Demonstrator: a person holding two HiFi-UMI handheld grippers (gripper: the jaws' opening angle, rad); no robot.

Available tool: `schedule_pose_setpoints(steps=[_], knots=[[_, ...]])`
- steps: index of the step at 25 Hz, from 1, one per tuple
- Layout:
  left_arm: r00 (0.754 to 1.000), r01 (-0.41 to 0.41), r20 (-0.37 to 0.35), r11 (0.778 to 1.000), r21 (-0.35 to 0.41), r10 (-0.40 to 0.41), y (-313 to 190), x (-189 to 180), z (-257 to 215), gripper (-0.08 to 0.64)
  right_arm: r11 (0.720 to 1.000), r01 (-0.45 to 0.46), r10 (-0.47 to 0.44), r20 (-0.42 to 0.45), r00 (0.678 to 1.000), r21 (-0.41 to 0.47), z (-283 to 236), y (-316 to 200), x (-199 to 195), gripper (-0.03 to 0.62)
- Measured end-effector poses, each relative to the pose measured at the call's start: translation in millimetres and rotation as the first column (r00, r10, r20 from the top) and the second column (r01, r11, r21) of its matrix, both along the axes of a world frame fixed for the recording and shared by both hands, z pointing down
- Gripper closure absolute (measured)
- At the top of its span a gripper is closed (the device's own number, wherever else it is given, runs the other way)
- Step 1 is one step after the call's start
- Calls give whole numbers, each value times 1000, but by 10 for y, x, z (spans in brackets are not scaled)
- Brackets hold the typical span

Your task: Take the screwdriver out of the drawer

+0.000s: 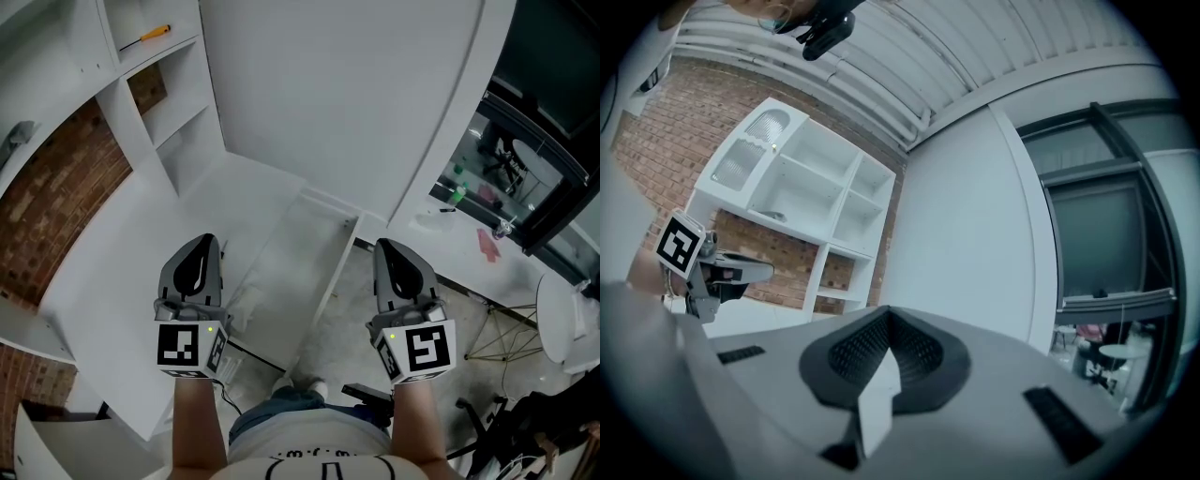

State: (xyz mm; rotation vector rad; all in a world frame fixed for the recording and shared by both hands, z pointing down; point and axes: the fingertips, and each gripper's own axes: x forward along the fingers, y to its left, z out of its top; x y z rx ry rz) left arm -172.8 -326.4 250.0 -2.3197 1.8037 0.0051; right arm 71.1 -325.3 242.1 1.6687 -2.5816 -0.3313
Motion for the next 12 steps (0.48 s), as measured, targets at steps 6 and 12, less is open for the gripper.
schedule_pose_setpoints(steps=[6,12], knots=[[1000,-14,2,1000,-7,14,-3,28,26,548,1000,7,-7,6,1000,-14,53,6,-16,583],[999,-25,-21,1000,-1,25,2,30,8,548,1000,13,-13,0,1000,-19,92,13,-41,583]])
